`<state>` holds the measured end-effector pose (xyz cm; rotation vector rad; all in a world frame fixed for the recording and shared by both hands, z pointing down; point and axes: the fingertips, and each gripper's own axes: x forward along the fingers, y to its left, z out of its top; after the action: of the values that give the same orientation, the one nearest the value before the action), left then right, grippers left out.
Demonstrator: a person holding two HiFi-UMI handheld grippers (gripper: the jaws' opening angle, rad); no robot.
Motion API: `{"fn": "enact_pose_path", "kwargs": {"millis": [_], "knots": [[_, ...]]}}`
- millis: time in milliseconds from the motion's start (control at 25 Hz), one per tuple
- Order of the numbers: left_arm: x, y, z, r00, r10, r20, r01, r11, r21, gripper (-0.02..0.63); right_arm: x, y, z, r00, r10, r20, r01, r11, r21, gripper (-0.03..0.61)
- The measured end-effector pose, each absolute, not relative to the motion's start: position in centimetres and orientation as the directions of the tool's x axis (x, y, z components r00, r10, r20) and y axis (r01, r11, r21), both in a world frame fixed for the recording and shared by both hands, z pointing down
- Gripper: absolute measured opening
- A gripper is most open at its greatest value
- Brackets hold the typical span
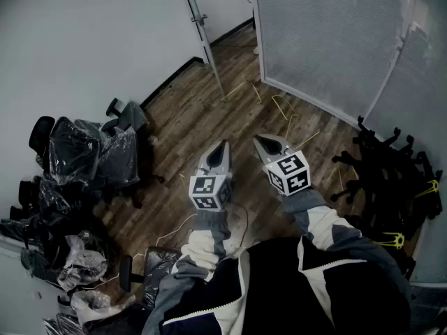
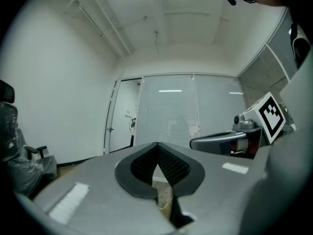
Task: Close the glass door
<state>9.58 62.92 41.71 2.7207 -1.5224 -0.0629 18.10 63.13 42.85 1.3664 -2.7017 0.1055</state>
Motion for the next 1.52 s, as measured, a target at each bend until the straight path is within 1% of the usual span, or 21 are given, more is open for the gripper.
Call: {"fn": "enact_pose_path", "kwargs": {"millis": [320,520,840,960,1200,1520], "knots": [[8.3,62.0,42.0,0.536,-0.844,-0.028,-0.842,-0.537,0.051,0.004,16.9,62.3,43.0,-0.574,-0.808,0.137,-0.815,0.579,-0.002,0.0],[8.0,61.3,42.2,0.548,-0.836,-0.031,-0.833,-0.549,0.067,0.004,16.5,61.8,42.8,-0.577,-0.808,0.118,-0.815,0.579,-0.018,0.004],[7.2,60.4,43.9,0.562,-0.826,-0.035,-0.824,-0.563,0.056,0.004,16.0,61.0,44.2,-0.551,-0.818,0.163,-0.824,0.564,0.045,0.005],[7.8,59.6,44.1,0.571,-0.82,-0.035,-0.82,-0.572,0.024,0.003,16.2,60.2,44.5,-0.554,-0.814,0.175,-0.817,0.572,0.073,0.005],[7.9,56.2,45.8,0.55,-0.835,0.024,-0.835,-0.548,0.052,0.003,16.3,56.3,46.0,-0.585,-0.786,0.201,-0.798,0.602,0.027,0.005],[8.6,46.8,46.0,0.456,-0.888,0.054,-0.89,-0.453,0.061,0.003,18.0,46.1,47.4,-0.665,-0.727,0.172,-0.742,0.67,-0.039,0.005]]}}
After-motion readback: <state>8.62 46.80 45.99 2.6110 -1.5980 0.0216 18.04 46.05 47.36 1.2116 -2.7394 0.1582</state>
